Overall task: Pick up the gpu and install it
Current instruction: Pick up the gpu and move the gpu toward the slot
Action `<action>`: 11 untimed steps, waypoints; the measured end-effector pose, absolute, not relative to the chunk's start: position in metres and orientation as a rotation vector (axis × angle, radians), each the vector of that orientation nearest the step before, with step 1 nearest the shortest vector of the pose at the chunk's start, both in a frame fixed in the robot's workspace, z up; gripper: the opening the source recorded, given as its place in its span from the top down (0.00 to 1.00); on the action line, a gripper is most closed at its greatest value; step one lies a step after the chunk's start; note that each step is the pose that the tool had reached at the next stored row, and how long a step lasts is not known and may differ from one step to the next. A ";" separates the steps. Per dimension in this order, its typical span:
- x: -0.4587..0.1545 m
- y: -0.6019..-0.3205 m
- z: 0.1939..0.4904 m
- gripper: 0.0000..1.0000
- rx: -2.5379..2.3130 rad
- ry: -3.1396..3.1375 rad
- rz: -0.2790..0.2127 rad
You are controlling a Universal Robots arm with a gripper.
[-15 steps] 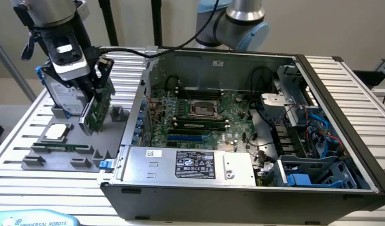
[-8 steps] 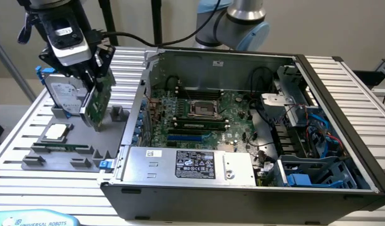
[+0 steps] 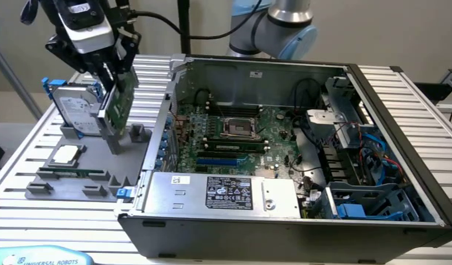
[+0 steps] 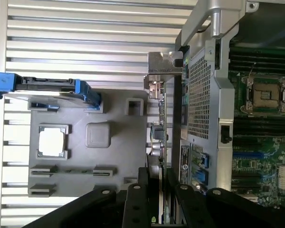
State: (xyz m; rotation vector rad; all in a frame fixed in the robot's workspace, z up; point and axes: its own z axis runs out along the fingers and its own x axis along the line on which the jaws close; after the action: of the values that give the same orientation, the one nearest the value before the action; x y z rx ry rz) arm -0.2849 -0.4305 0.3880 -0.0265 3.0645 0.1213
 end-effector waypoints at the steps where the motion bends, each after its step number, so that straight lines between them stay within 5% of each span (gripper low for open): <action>1: -0.283 -0.430 0.392 0.74 -0.033 3.065 0.124; 11: -0.249 -0.430 0.438 0.74 -0.058 3.069 0.144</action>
State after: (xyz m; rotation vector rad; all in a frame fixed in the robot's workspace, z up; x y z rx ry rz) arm -0.2488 -0.4305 0.4376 -0.0580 3.0694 0.1444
